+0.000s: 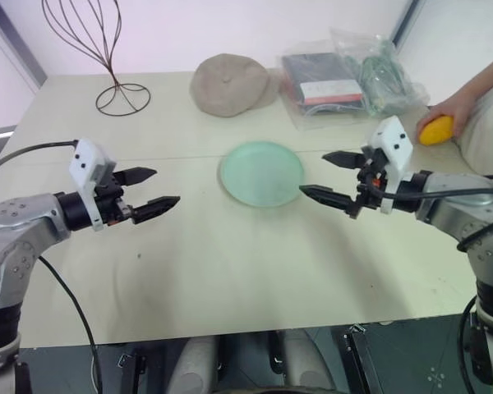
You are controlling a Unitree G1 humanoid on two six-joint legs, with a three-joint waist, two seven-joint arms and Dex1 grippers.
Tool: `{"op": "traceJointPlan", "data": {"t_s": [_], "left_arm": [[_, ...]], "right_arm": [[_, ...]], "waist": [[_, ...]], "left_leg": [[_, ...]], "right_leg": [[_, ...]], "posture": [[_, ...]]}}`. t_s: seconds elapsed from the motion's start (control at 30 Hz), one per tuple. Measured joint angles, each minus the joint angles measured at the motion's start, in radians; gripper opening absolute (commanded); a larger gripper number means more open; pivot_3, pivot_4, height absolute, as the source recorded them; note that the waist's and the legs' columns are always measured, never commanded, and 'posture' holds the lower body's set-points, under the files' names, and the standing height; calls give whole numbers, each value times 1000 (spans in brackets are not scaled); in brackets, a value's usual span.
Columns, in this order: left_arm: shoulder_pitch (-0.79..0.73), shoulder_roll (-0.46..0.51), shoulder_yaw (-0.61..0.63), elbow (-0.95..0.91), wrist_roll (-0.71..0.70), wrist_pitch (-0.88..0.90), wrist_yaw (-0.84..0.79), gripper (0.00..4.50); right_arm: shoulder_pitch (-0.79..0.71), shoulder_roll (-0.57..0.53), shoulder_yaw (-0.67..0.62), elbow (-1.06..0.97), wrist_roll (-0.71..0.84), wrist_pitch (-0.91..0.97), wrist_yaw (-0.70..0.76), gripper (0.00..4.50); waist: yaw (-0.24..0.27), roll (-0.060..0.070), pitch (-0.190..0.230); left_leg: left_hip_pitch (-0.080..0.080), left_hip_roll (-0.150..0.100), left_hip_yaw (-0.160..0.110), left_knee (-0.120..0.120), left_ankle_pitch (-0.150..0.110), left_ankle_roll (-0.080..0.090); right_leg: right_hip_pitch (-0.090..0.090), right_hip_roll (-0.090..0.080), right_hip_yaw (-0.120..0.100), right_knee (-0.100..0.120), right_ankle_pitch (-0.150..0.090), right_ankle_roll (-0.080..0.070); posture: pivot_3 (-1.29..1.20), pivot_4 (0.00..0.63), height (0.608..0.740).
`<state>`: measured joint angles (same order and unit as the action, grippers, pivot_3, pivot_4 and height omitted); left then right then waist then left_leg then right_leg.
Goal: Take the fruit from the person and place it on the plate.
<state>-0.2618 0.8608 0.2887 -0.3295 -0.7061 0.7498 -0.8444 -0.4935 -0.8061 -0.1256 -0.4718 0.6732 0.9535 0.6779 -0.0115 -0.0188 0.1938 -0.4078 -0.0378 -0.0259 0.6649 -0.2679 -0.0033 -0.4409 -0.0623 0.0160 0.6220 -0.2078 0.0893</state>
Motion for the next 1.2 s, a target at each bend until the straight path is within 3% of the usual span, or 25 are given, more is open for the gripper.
{"op": "traceJointPlan", "data": {"t_s": [1.2], "left_arm": [[-24, -9, -2, 12, 1, -2, 4, 4500]], "right_arm": [[13, 0, 0, -4, -2, -4, -3, 4438]], "waist": [[0, 0, 0]], "left_leg": [[0, 0, 0, 1, 0, 0]], "right_leg": [[0, 0, 0, 1, 0, 0]], "posture": [[0, 150, 740]]}}
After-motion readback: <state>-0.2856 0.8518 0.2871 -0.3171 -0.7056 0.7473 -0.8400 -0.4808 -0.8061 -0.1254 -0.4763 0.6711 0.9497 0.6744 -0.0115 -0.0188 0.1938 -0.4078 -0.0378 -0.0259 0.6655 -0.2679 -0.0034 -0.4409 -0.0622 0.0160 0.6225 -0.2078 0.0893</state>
